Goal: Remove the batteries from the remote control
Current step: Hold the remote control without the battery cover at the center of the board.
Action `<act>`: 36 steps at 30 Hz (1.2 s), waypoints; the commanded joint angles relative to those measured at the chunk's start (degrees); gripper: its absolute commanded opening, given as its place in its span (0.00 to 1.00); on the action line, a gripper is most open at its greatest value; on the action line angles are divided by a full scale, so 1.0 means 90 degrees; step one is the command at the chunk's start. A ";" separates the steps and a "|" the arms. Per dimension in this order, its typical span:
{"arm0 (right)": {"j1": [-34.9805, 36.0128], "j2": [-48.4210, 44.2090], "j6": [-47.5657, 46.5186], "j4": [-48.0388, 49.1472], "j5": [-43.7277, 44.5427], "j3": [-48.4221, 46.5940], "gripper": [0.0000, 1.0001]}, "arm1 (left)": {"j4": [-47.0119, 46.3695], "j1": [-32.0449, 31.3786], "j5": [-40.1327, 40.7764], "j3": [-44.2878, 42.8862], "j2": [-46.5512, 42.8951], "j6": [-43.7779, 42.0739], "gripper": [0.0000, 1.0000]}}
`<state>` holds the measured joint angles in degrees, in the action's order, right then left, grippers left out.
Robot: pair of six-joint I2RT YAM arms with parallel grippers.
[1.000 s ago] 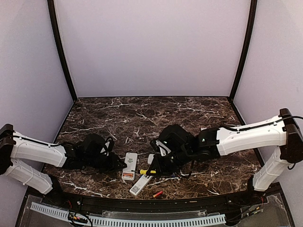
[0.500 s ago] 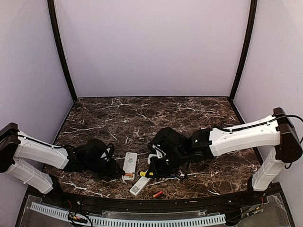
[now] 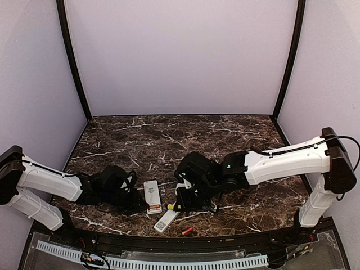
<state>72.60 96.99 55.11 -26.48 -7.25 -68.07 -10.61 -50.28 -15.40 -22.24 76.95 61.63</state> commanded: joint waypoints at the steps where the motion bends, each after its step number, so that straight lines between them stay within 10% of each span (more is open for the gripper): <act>1: 0.0097 0.0149 -0.0093 -0.0221 0.0246 -0.0223 0.00 | 0.0213 -0.0067 0.0029 0.0058 0.0140 -0.0021 0.10; 36: 0.0388 0.0490 -0.0850 -0.0817 0.0950 -0.0864 0.00 | 0.0295 -0.0077 0.0061 0.0016 0.0139 -0.0021 0.08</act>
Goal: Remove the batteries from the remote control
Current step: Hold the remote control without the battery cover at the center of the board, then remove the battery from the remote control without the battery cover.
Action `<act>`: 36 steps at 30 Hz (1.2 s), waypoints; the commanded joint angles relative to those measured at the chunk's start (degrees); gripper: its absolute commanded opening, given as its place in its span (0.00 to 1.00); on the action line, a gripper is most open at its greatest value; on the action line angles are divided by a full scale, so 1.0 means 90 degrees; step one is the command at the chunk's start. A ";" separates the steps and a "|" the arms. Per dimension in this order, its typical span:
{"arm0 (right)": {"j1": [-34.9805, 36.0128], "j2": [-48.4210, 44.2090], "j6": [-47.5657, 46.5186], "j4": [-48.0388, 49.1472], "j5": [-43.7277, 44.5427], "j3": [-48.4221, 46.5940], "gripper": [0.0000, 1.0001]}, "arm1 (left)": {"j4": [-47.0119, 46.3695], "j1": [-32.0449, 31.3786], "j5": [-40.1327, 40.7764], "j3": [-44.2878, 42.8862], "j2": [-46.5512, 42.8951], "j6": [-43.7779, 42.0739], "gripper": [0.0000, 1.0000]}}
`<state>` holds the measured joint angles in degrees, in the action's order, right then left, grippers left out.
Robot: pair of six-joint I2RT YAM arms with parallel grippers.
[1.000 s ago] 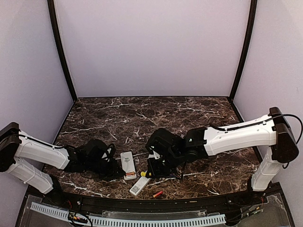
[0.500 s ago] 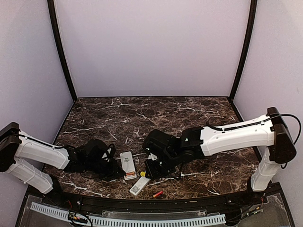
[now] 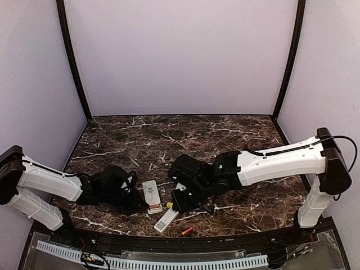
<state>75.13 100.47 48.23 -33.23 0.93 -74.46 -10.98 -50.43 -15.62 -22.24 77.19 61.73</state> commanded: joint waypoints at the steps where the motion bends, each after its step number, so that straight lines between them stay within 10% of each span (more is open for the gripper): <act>1: 0.0107 0.0103 -0.0085 -0.0068 0.0027 -0.0148 0.00 | 0.0333 -0.0060 0.0085 0.0013 0.0114 -0.0033 0.08; 14: 0.0110 0.0164 0.0022 -0.0068 -0.0308 -0.0127 0.00 | 0.0351 -0.0060 0.0066 -0.0039 0.0158 -0.0068 0.08; 36: -0.0127 -0.0125 0.0568 0.0442 -0.0806 0.0440 0.00 | -0.0087 -0.0276 -0.0382 -0.0028 0.0250 -0.0226 0.37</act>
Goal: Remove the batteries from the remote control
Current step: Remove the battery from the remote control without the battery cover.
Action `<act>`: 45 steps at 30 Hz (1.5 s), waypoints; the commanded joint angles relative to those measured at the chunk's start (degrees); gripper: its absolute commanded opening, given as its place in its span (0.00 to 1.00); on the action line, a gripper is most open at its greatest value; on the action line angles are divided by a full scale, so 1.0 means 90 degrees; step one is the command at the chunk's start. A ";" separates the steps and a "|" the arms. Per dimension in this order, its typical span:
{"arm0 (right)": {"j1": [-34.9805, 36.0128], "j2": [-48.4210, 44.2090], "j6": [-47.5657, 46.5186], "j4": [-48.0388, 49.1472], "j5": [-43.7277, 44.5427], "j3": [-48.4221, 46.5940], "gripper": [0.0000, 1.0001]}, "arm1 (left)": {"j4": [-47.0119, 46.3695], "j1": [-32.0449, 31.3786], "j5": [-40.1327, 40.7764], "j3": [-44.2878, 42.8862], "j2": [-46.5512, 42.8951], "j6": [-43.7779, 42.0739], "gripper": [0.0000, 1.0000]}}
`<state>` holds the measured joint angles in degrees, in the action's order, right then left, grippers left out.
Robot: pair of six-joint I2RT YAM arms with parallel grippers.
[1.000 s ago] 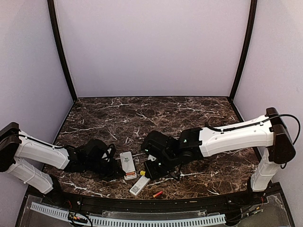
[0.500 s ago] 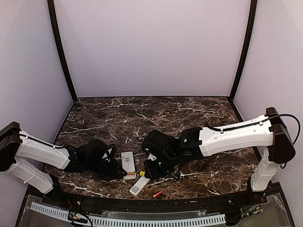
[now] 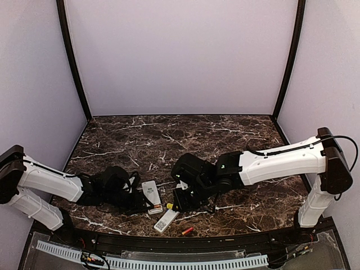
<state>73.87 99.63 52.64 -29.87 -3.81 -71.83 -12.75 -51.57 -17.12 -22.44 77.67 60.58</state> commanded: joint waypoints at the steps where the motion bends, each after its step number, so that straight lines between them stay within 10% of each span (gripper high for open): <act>1: 0.0014 -0.0039 0.0087 0.0066 -0.0271 0.0158 0.00 | 0.0114 -0.0164 -0.0220 -0.0007 0.0257 -0.0080 0.35; 45: -0.0271 -0.1295 0.1337 0.2767 -0.1519 0.1524 0.00 | 0.0516 -0.0256 0.0182 -0.0098 0.0651 0.0013 0.18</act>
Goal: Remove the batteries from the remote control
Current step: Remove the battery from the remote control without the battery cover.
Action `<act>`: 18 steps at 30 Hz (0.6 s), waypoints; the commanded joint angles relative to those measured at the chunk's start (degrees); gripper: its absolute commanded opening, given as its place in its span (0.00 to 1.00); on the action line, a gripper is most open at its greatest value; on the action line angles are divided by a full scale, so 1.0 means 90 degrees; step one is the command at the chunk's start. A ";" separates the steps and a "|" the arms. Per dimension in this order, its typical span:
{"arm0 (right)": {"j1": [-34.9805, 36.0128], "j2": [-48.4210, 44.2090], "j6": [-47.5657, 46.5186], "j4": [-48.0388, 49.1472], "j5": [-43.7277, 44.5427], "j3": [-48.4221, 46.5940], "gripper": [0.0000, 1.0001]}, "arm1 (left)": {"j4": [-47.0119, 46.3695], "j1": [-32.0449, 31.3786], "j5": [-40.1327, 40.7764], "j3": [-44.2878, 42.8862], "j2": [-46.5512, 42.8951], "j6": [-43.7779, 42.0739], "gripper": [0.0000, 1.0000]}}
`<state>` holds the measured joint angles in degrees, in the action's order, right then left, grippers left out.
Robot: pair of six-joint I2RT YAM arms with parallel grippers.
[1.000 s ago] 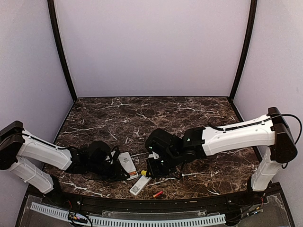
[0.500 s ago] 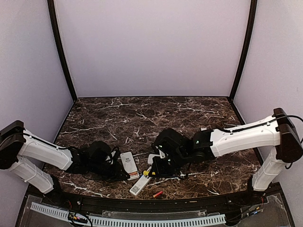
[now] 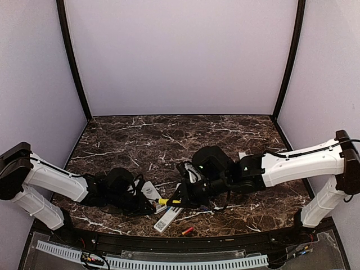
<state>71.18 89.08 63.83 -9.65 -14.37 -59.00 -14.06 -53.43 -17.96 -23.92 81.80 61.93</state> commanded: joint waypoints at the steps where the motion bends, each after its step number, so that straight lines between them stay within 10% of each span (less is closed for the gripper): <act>1: 0.0028 -0.0122 0.0103 0.0497 -0.0314 0.0114 0.00 | 0.0668 -0.0055 0.0285 0.0059 0.0172 -0.0149 0.19; 18: 0.0027 -0.0549 -0.0673 -0.1575 0.1493 -0.0183 0.00 | 0.2459 -0.0086 0.1170 0.0303 -0.2653 -0.0006 0.45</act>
<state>71.24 83.37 61.23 -18.55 -4.93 -58.83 0.32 -53.95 -10.44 -23.33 63.24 60.90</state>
